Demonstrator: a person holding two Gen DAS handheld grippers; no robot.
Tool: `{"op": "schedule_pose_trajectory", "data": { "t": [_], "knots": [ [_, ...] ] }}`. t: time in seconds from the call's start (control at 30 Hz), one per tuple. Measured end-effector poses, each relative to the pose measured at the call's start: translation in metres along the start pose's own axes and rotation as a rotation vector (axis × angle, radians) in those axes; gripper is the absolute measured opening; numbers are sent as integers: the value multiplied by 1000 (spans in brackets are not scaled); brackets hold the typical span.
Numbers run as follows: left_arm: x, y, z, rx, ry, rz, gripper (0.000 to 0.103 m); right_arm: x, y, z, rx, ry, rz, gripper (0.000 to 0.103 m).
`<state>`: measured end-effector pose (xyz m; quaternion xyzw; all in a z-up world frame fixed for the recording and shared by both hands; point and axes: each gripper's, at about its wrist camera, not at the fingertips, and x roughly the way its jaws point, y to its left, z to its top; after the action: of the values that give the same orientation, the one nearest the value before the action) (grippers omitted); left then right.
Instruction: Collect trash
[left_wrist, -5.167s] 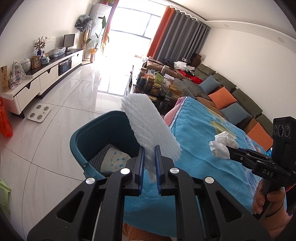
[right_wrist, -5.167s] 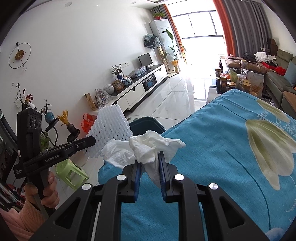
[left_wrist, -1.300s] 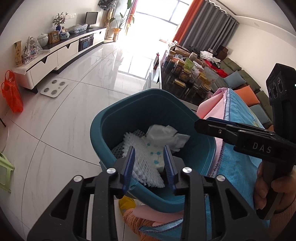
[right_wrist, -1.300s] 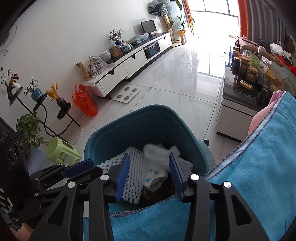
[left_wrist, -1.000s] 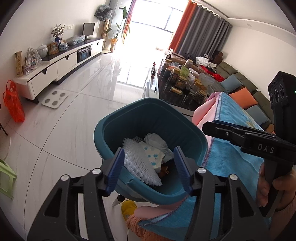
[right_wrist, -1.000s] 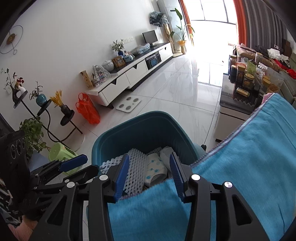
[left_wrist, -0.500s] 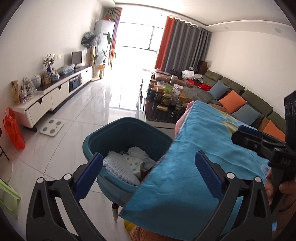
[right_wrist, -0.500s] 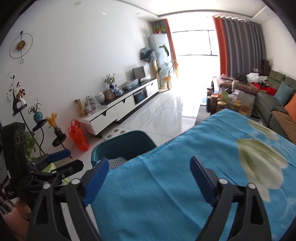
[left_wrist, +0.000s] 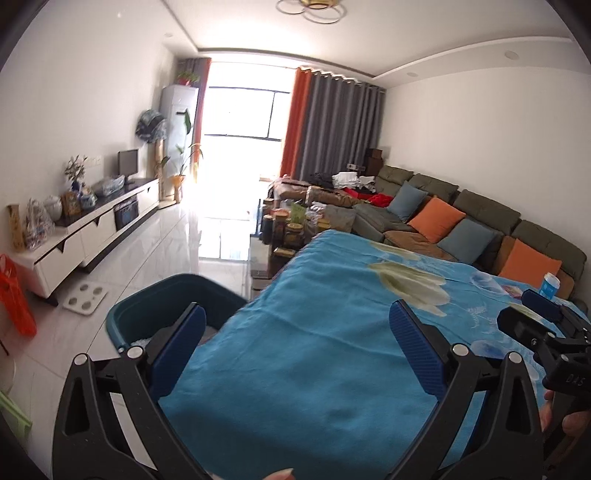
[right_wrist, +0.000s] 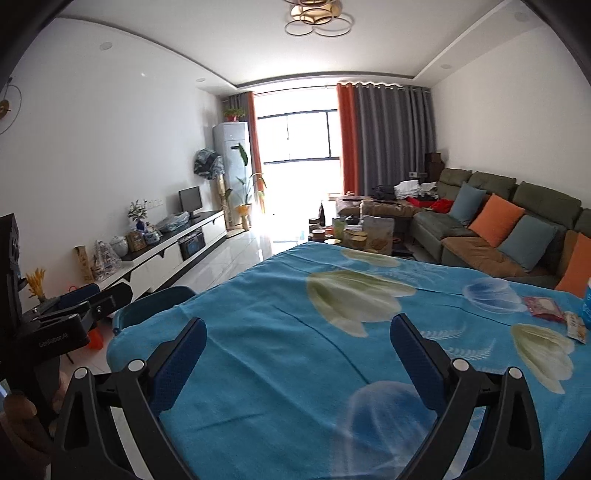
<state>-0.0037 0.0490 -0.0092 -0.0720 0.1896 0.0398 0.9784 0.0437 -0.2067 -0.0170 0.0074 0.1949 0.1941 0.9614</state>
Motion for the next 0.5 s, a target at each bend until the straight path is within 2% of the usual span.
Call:
{"op": "schedule_pose_trajectory", "data": {
  "t": [0.27, 0.5],
  "knots": [
    [2, -60, 1, 102, -71, -32, 98, -38, -45, -12, 55, -78, -146, 96],
    [2, -97, -5, 148, -95, -75, 98, -61, -58, -21, 69, -112, -232, 96]
  ]
}}
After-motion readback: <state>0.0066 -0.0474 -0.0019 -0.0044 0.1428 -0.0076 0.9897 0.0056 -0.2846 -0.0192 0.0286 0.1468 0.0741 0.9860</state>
